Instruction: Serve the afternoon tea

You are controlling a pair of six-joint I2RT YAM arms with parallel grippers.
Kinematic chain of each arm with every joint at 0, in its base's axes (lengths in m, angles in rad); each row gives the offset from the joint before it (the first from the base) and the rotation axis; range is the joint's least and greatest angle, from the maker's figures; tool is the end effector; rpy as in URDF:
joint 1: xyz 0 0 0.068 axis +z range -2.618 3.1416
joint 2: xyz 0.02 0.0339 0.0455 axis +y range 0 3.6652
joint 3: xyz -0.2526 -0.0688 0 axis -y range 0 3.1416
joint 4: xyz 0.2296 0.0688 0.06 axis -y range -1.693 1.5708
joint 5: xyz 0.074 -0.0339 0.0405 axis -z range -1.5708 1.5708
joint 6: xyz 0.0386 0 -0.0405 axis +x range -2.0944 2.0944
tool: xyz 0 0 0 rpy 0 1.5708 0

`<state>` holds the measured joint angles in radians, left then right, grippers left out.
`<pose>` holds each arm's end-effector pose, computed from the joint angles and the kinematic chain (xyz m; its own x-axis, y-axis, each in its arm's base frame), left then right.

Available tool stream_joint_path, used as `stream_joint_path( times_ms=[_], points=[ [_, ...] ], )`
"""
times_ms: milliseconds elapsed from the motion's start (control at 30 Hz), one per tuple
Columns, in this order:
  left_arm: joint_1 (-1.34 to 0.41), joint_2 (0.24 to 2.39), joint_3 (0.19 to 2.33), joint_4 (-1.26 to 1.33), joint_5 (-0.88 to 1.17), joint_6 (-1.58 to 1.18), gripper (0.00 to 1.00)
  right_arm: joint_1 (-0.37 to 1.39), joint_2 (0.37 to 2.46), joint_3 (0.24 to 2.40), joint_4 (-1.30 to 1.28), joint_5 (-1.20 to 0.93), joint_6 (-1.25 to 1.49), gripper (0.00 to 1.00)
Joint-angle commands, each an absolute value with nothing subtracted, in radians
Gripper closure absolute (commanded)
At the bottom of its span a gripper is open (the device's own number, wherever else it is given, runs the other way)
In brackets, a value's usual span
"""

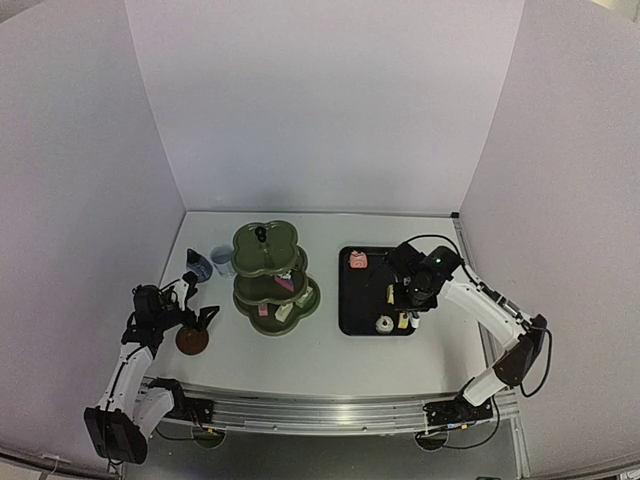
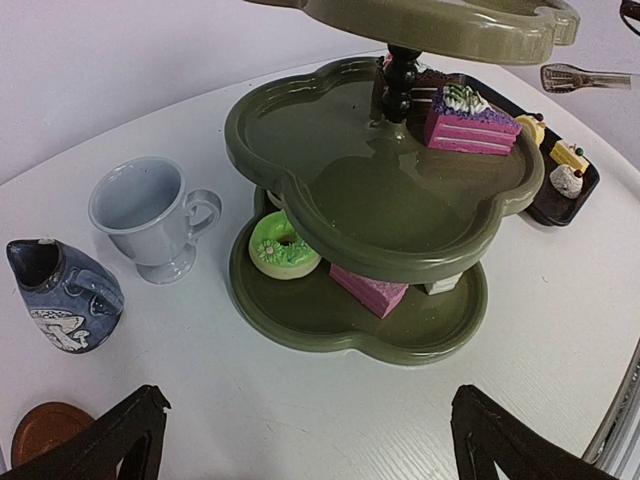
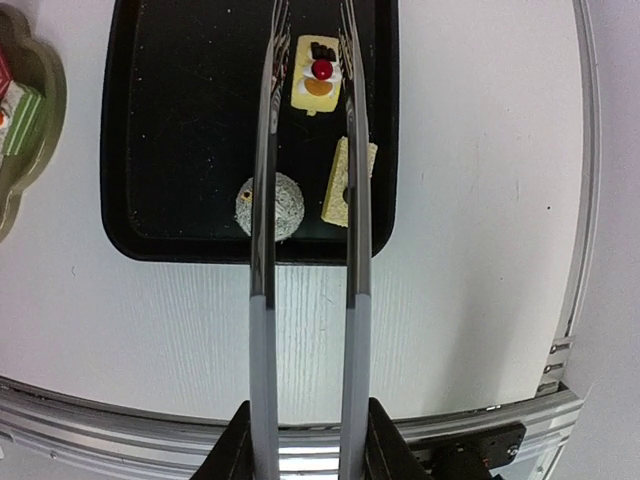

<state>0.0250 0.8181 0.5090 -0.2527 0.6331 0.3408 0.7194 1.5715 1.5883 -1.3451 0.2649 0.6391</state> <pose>0.1738 -0.0185 0.2292 -0.3413 0.2610 -0.9030 0.6308 0.7758 -0.0142 0.2139 0.1739 0.3220 -0.9372 -0.0557 -0.3443 -0.0369 0.9975 -0.0608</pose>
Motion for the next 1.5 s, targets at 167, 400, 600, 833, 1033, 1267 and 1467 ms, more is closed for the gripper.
stream_joint_path(
  times_ms=[167,400,600,833,1033,1267,1467],
  points=[
    [0.021,0.816,0.493,-0.204,0.642,0.328,0.00,0.716,1.482,1.423,-1.469,0.165,0.820,0.69],
    [0.021,0.812,0.488,-0.206,0.644,0.332,0.00,0.716,1.467,1.355,-1.450,0.098,0.799,0.69],
    [0.021,0.808,0.490,-0.212,0.644,0.333,0.01,0.716,1.463,1.338,-1.452,0.106,0.791,0.68],
    [0.021,0.809,0.496,-0.219,0.645,0.336,0.01,0.716,1.451,1.330,-1.451,0.106,0.783,0.67],
    [0.021,0.811,0.494,-0.221,0.647,0.336,0.00,0.716,1.433,1.341,-1.448,0.118,0.778,0.67],
    [0.021,0.808,0.492,-0.222,0.645,0.335,0.01,0.716,1.435,1.323,-1.431,0.121,0.774,0.67],
    [0.021,0.807,0.491,-0.225,0.643,0.337,0.00,0.716,1.458,1.302,-1.417,0.111,0.765,0.66]
  ],
)
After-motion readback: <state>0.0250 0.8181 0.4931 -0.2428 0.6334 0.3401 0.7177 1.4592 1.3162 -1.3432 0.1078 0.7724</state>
